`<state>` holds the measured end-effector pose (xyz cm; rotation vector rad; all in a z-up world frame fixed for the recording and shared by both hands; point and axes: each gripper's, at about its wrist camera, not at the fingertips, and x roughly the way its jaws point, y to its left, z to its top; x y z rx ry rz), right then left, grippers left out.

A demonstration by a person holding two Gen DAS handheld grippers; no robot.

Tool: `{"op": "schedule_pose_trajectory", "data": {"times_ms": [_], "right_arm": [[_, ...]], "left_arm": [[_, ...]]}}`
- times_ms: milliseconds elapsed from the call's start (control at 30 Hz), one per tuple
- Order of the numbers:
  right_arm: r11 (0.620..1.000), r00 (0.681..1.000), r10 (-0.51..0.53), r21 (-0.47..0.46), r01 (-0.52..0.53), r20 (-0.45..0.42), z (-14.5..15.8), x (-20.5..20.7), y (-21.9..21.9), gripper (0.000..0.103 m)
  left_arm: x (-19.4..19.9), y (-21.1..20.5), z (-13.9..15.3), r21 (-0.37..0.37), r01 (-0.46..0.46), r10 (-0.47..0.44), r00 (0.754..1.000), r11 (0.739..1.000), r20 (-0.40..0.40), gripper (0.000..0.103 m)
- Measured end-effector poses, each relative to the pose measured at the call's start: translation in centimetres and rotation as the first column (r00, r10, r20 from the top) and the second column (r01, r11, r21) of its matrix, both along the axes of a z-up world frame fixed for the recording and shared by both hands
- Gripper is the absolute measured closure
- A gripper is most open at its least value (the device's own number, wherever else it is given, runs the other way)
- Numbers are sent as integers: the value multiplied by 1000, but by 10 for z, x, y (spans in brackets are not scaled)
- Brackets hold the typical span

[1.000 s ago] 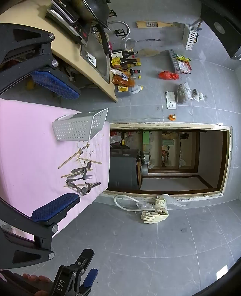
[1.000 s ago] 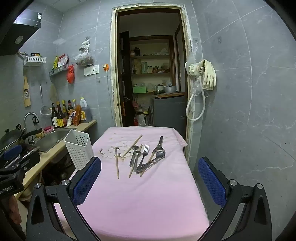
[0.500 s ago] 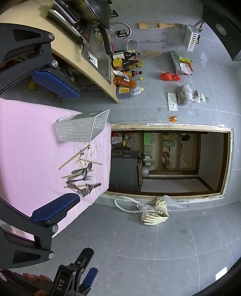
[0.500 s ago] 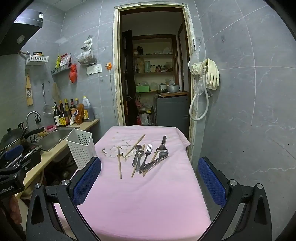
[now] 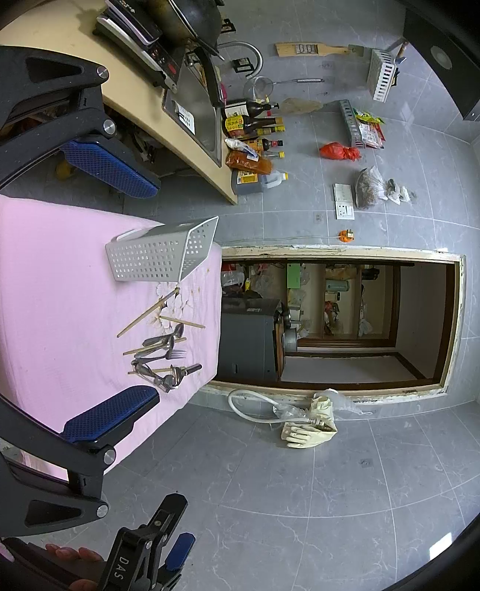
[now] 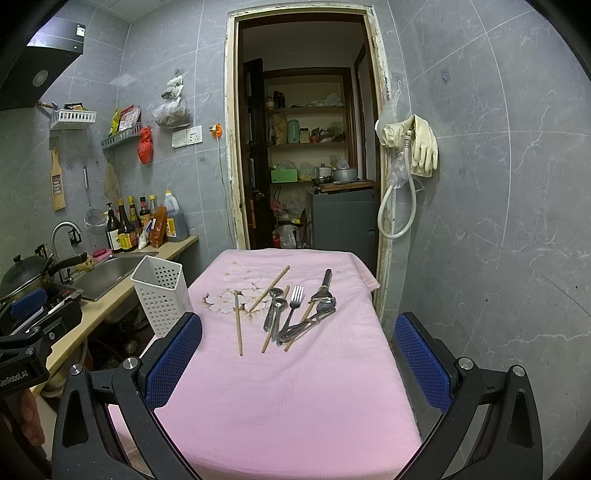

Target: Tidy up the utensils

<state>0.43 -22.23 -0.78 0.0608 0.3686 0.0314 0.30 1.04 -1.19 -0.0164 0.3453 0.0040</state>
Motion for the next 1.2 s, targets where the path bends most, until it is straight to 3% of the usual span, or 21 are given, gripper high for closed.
{"op": "schedule_pose_trajectory", "data": {"times_ms": [1200], "right_arm": [[1000,1000,1,0,-1,-5,-1,2,1,1]], "left_arm": [[0,0,1,-4,0,0,1000,1000,-3,1]]}}
